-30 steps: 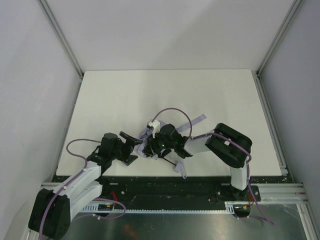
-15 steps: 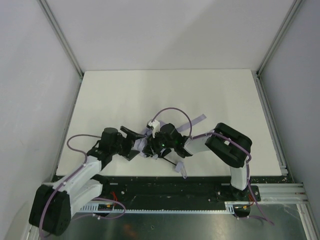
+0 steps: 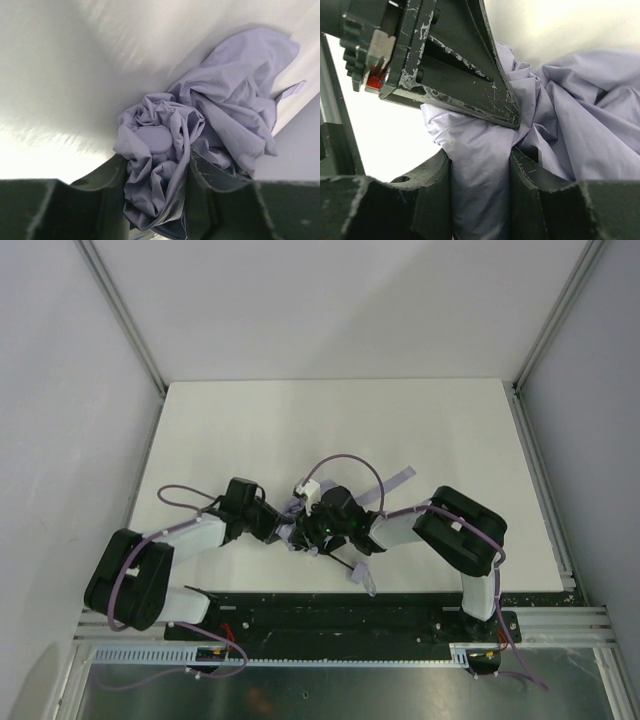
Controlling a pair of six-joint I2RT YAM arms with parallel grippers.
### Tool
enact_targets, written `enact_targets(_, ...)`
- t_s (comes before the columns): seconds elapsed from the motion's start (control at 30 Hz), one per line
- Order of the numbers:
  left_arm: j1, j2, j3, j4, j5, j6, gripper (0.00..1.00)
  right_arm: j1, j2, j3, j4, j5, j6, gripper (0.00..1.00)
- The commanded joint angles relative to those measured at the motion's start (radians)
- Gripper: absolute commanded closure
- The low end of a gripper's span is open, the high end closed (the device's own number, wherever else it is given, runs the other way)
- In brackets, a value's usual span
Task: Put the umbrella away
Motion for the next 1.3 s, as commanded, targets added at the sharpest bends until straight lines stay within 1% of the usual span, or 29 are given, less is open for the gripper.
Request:
enact_targets(0.0, -0.019, 0.116, -0.018, 0.007, -0.105, 0.096, 0.79, 0.036, 0.083, -0.069, -0.356, -0.016, -0.096, 1.0)
enact_targets(0.03, -0.019, 0.117, -0.026, 0.008, -0.103, 0.099, 0.86, 0.034, 0.081, -0.068, -0.355, -0.02, -0.098, 1.0)
enact_targets(0.1, -0.02, 0.105, -0.04, 0.007, -0.105, 0.112, 0.96, 0.032, 0.065, -0.065, -0.356, -0.025, -0.099, 1.0)
enact_targets(0.13, -0.021, 0.092, -0.048, 0.007, -0.106, 0.115, 0.98, 0.032, 0.053, -0.057, -0.364, -0.024, -0.096, 1.0)
enact_targets(0.17, -0.022, 0.078, -0.059, 0.007, -0.106, 0.113, 0.99, 0.032, 0.036, -0.047, -0.381, -0.02, -0.094, 0.96)
enact_targets(0.2, -0.022, 0.063, -0.069, 0.006, -0.106, 0.109, 0.99, 0.037, 0.01, -0.035, -0.403, -0.003, -0.091, 0.88)
enact_targets(0.23, -0.022, 0.05, -0.075, -0.002, -0.107, 0.104, 1.0, 0.044, -0.018, -0.021, -0.426, 0.024, -0.086, 0.77)
enact_targets(0.3, -0.023, 0.023, -0.08, -0.035, -0.107, 0.088, 1.0, 0.066, -0.083, 0.005, -0.478, 0.1, -0.079, 0.51)
enact_targets(0.33, -0.024, 0.014, -0.076, -0.058, -0.106, 0.081, 1.0, 0.08, -0.116, 0.015, -0.498, 0.146, -0.08, 0.4)
enact_targets(0.4, -0.024, 0.009, -0.057, -0.113, -0.105, 0.078, 1.0, 0.105, -0.167, 0.031, -0.526, 0.226, -0.096, 0.27)
enact_targets(0.47, -0.024, 0.014, -0.029, -0.173, -0.112, 0.077, 1.0, 0.137, -0.185, 0.056, -0.574, 0.331, -0.141, 0.22)
enact_targets(0.6, -0.024, 0.04, 0.026, -0.262, -0.099, 0.069, 1.0, 0.21, -0.143, 0.1, -0.636, 0.529, -0.223, 0.2)
enact_targets(0.77, -0.033, 0.077, 0.066, -0.32, -0.087, 0.057, 1.0, 0.266, -0.023, 0.188, -0.656, 0.709, -0.261, 0.25)
enact_targets(0.83, -0.036, 0.09, 0.07, -0.328, -0.082, 0.048, 1.0, 0.279, 0.021, 0.223, -0.644, 0.746, -0.271, 0.32)
enact_targets(0.87, -0.038, 0.094, 0.072, -0.331, -0.077, 0.044, 1.0, 0.28, 0.044, 0.24, -0.644, 0.755, -0.269, 0.38)
enact_targets(0.9, -0.039, 0.096, 0.074, -0.334, -0.073, 0.042, 1.0, 0.278, 0.065, 0.256, -0.65, 0.76, -0.261, 0.47)
enact_targets(0.97, -0.043, 0.09, 0.076, -0.342, -0.077, 0.038, 1.0, 0.263, 0.098, 0.267, -0.68, 0.742, -0.224, 0.7)
enact_targets(1.0, -0.044, 0.08, 0.076, -0.344, -0.081, 0.034, 1.0, 0.252, 0.111, 0.264, -0.697, 0.709, -0.197, 0.82)
enact_targets(1.03, -0.044, 0.07, 0.075, -0.344, -0.083, 0.029, 1.0, 0.241, 0.121, 0.254, -0.704, 0.667, -0.171, 0.91)
enact_targets(1.07, -0.044, 0.058, 0.075, -0.344, -0.085, 0.025, 1.0, 0.227, 0.124, 0.229, -0.692, 0.598, -0.148, 0.95)
enact_targets(1.13, -0.043, 0.032, 0.082, -0.338, -0.097, 0.023, 1.0, 0.187, 0.12, 0.153, -0.628, 0.412, -0.091, 0.99)
enact_targets(1.17, -0.041, 0.017, 0.089, -0.329, -0.104, 0.032, 0.96, 0.159, 0.119, 0.103, -0.578, 0.296, -0.059, 0.99)
enact_targets(1.2, -0.039, 0.001, 0.094, -0.316, -0.108, 0.039, 0.88, 0.133, 0.121, 0.062, -0.528, 0.196, -0.025, 1.0)
enact_targets(1.27, -0.026, -0.042, 0.097, -0.28, -0.11, 0.052, 0.6, 0.09, 0.133, 0.005, -0.457, 0.036, 0.027, 1.0)
